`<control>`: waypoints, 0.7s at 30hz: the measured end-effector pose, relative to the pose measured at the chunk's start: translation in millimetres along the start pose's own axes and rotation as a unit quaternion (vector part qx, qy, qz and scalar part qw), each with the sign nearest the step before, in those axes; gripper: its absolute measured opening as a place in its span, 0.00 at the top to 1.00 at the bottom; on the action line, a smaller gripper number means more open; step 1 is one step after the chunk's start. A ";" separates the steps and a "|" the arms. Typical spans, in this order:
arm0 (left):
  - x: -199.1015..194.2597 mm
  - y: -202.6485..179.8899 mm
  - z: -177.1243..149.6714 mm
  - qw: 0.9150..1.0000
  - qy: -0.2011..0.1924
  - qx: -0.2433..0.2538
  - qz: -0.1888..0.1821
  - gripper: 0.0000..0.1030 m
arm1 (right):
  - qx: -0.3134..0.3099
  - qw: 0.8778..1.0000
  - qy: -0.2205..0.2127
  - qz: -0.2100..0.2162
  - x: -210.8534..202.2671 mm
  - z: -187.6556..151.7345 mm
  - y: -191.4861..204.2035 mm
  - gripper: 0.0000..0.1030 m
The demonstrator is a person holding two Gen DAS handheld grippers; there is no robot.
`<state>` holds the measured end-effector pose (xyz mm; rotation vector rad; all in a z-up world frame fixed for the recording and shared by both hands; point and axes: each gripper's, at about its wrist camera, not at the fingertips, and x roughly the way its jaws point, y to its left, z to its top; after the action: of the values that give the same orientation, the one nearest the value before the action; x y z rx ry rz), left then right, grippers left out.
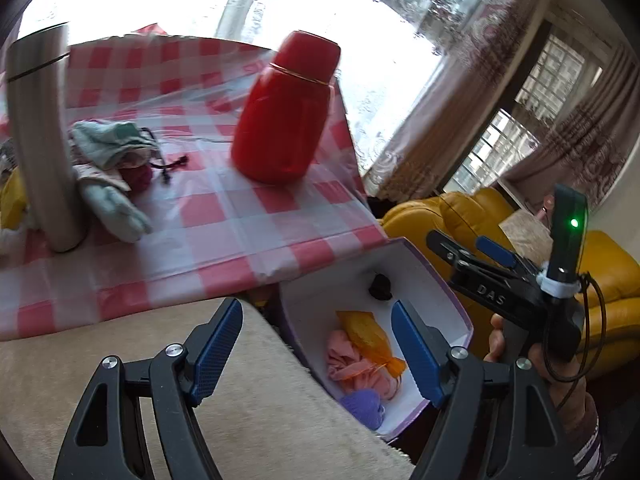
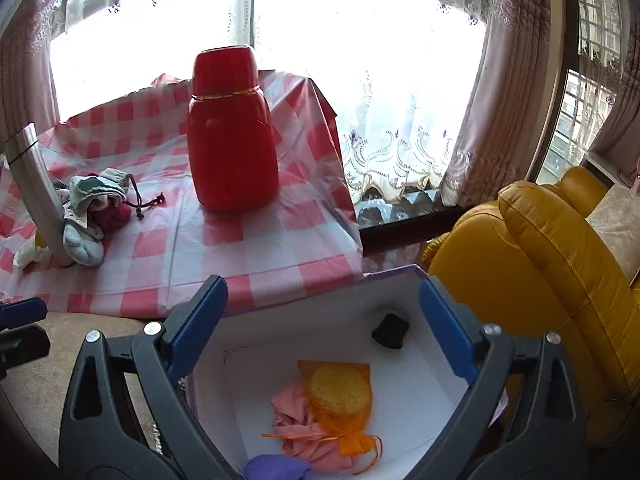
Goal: Organize soft objects
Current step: 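Carry both hats to the white box and open both tools to release, then move both open tools back over the table items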
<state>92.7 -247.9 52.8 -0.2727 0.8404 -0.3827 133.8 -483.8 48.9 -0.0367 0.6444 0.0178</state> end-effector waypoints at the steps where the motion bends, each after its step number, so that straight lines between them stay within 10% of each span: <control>1: -4.0 6.5 -0.1 1.000 -0.004 -0.006 0.007 0.25 | -0.006 1.000 -0.003 0.004 -0.6 -0.6 4.7 0.06; 21: -87.0 174.3 -6.1 0.973 -0.081 -0.186 0.113 0.25 | -0.059 0.987 0.046 0.141 17.3 4.8 91.3 0.06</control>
<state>73.7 -54.3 40.5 -0.5440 0.7694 0.0138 148.0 -392.3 39.7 -0.0601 0.7359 0.3290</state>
